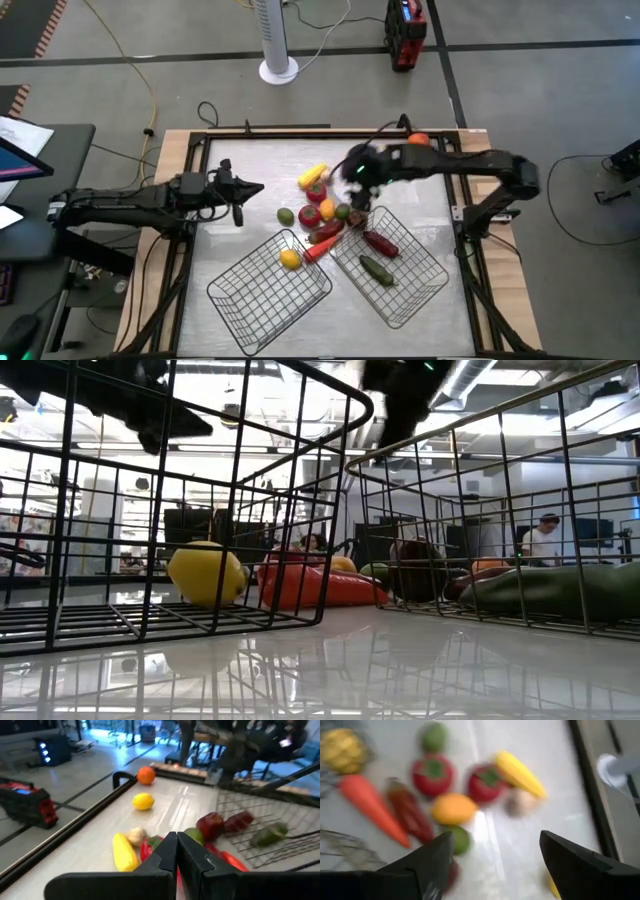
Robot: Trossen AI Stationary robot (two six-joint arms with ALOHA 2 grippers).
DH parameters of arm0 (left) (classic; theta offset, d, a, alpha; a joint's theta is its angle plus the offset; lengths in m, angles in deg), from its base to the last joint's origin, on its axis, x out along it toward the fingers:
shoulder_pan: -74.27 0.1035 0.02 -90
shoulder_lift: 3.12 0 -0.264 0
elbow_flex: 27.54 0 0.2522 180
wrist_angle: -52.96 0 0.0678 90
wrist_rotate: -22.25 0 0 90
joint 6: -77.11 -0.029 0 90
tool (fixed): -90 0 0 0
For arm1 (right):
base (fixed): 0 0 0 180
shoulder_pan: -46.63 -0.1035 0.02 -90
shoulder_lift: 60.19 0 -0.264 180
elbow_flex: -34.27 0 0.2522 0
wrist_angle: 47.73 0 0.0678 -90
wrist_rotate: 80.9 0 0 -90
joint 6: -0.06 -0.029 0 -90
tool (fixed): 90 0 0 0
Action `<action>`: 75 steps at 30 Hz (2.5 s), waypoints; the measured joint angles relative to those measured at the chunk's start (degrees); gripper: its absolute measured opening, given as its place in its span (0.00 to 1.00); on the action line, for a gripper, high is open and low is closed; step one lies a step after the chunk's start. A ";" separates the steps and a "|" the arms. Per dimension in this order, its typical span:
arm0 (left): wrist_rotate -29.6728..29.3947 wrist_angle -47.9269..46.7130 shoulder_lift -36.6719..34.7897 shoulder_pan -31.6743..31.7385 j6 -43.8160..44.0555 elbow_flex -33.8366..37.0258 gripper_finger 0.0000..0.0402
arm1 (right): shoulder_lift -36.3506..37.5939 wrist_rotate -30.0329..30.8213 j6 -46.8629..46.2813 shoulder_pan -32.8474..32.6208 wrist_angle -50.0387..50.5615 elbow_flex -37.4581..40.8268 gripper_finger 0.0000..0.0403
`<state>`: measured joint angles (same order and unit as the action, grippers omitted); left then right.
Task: Sort produce into baskets
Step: Put the left green lime into the black wire basket
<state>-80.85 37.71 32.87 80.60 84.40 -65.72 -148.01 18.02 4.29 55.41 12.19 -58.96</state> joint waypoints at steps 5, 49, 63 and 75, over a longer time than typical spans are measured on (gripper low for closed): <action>-3.33 5.14 7.83 0.02 -1.47 0.00 0.00 | 13.27 0.47 -3.21 7.27 -11.77 14.41 0.79; 11.81 -26.13 58.38 2.64 -30.55 -29.05 0.64 | 23.99 -0.02 -2.21 2.47 -35.49 32.19 0.79; 10.56 -26.53 58.56 2.69 -32.28 -26.96 0.64 | 23.99 -0.24 -1.20 2.47 -35.99 32.19 0.79; 7.01 -23.86 58.43 2.69 -32.70 -26.88 0.46 | 23.99 -1.53 -1.24 2.12 -37.44 32.17 0.79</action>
<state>-73.84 13.85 91.29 83.29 51.69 -92.61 -124.02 16.49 3.05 57.53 -25.25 -26.78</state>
